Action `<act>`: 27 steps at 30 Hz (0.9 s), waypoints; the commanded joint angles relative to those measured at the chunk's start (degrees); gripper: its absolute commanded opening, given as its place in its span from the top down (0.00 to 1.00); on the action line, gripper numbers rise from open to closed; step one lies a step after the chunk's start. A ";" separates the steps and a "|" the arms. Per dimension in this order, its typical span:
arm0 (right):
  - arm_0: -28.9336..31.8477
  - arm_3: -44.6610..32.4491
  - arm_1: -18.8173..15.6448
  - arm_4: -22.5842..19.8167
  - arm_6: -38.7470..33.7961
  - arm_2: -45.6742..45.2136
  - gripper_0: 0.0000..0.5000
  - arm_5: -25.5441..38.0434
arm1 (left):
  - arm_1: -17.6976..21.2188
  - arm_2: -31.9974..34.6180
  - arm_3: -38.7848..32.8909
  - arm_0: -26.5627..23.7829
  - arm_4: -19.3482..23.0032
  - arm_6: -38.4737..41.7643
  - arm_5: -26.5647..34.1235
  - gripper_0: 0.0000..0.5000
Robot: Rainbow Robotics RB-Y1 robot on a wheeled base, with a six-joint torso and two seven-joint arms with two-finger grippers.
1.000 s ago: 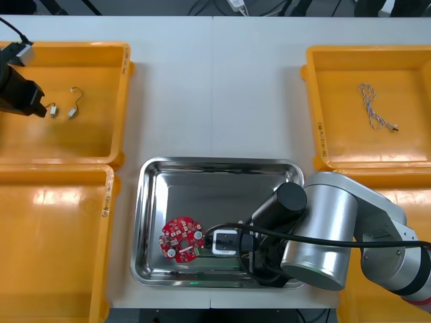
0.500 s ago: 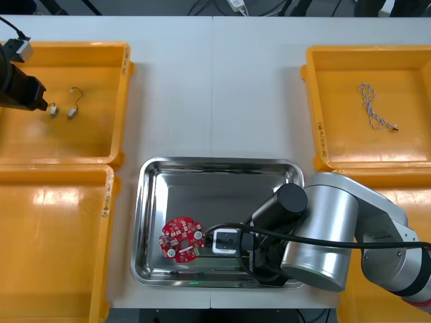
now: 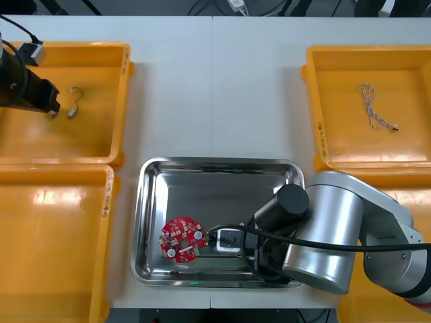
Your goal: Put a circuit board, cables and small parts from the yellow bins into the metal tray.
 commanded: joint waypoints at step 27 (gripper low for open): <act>-7.09 -5.03 -5.35 -26.17 -5.59 -42.48 0.00 10.39 | -2.12 -2.61 3.97 -2.84 -0.71 -10.68 -6.25 0.34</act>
